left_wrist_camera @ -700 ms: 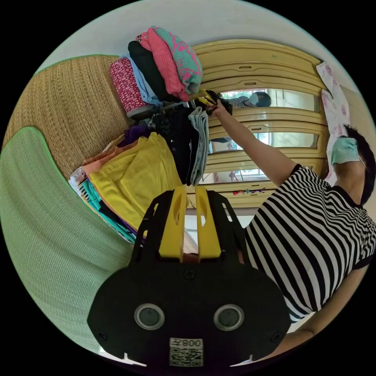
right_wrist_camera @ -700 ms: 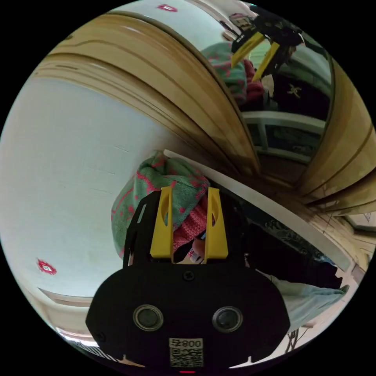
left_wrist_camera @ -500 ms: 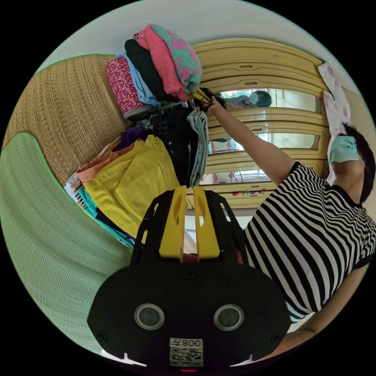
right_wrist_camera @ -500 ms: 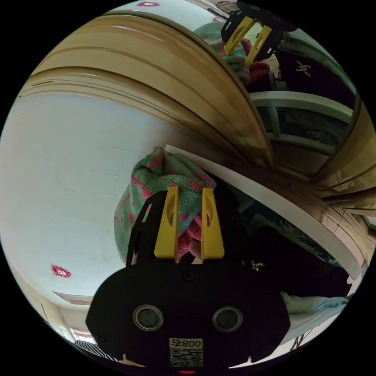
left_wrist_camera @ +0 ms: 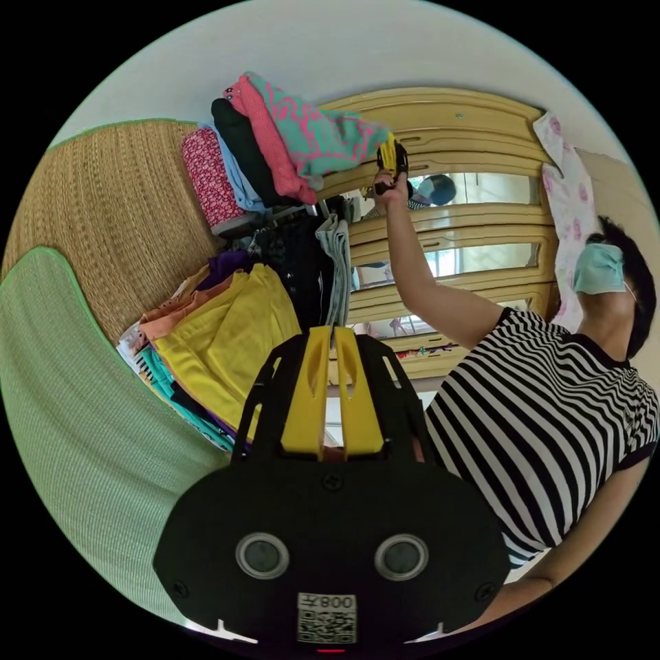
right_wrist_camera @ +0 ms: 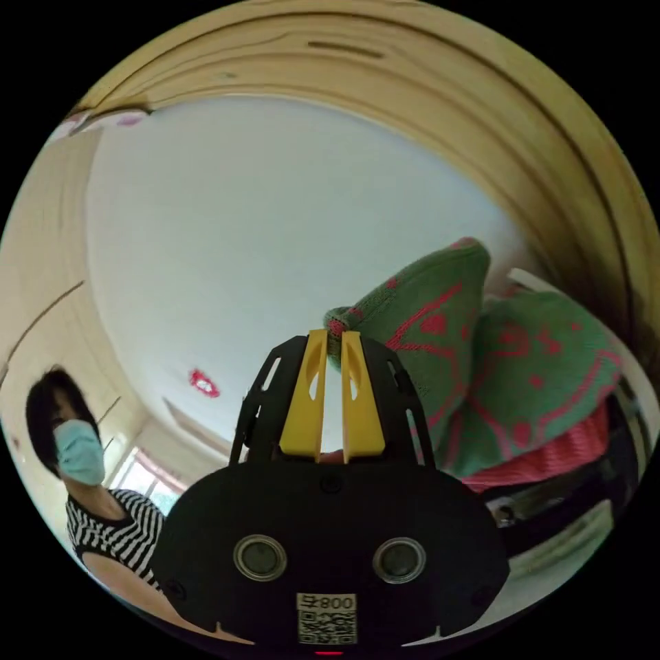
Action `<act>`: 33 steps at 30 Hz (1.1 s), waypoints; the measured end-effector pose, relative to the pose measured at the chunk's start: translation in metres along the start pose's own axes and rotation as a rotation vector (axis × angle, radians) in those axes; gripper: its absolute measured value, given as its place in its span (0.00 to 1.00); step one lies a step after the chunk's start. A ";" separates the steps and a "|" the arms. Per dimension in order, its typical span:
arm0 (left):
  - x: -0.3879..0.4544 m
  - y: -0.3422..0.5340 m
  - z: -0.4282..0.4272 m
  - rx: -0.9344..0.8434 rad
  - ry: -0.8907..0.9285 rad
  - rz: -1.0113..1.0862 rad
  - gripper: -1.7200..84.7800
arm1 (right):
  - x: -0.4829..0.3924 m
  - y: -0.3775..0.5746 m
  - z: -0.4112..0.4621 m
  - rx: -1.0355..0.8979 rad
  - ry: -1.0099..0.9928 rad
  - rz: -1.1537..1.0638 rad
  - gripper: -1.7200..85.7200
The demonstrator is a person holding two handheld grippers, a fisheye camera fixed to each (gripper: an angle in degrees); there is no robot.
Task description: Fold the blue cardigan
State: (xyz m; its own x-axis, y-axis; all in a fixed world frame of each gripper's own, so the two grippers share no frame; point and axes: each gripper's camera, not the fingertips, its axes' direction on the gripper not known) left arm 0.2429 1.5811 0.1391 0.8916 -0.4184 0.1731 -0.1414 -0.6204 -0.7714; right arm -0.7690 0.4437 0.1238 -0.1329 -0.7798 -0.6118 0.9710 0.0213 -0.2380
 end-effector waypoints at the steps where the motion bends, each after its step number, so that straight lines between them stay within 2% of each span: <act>1: 0.004 0.004 -0.009 0.021 0.004 0.010 0.03 | -0.019 0.009 0.023 -0.010 -0.074 -0.032 0.05; 5: 0.017 0.027 -0.052 0.119 -0.001 0.052 0.03 | -0.105 0.058 0.132 -0.210 -0.268 -0.179 0.05; 8: 0.025 0.053 -0.093 0.232 -0.029 0.064 0.03 | -0.167 0.118 0.223 -0.418 -0.311 -0.250 0.05; 12: 0.032 0.102 -0.150 0.394 -0.089 0.038 0.02 | -0.215 0.199 0.311 -0.549 -0.356 -0.239 0.05; 15: 0.033 0.153 -0.195 0.506 -0.158 -0.036 0.02 | -0.256 0.281 0.389 -0.717 -0.407 -0.244 0.05; 17: 0.032 0.198 -0.226 0.586 -0.208 -0.115 0.02 | -0.284 0.370 0.461 -0.931 -0.418 -0.241 0.05; 21: 0.027 0.263 -0.258 0.606 -0.340 -0.276 0.02 | -0.306 0.539 0.564 -1.295 -0.432 -0.215 0.05; 23: 0.019 0.302 -0.268 0.542 -0.453 -0.421 0.02 | -0.295 0.646 0.618 -1.535 -0.334 -0.108 0.05; 25: 0.013 0.329 -0.274 0.527 -0.451 -0.496 0.03 | -0.290 0.699 0.646 -1.677 -0.244 -0.108 0.03; 26: 0.011 0.345 -0.277 0.540 -0.445 -0.537 0.03 | -0.291 0.717 0.659 -1.714 -0.338 -0.021 0.03; 28: 0.009 0.364 -0.284 0.578 -0.416 -0.558 0.04 | -0.295 0.727 0.677 -1.689 -0.394 0.036 0.03; 30: 0.008 0.376 -0.292 0.599 -0.424 -0.566 0.05 | -0.299 0.722 0.697 -1.627 -0.313 -0.024 0.03; 33: 0.000 0.385 -0.306 0.584 -0.489 -0.569 0.07 | -0.299 0.698 0.742 -1.498 -0.058 -0.199 0.03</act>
State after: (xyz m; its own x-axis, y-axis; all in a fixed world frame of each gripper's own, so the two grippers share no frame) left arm 0.0570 1.1391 0.0299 0.8606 0.2506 0.4435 0.4887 -0.1605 -0.8576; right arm 0.0957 0.2280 0.7004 -0.1914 -0.8686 -0.4569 -0.1592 0.4869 -0.8588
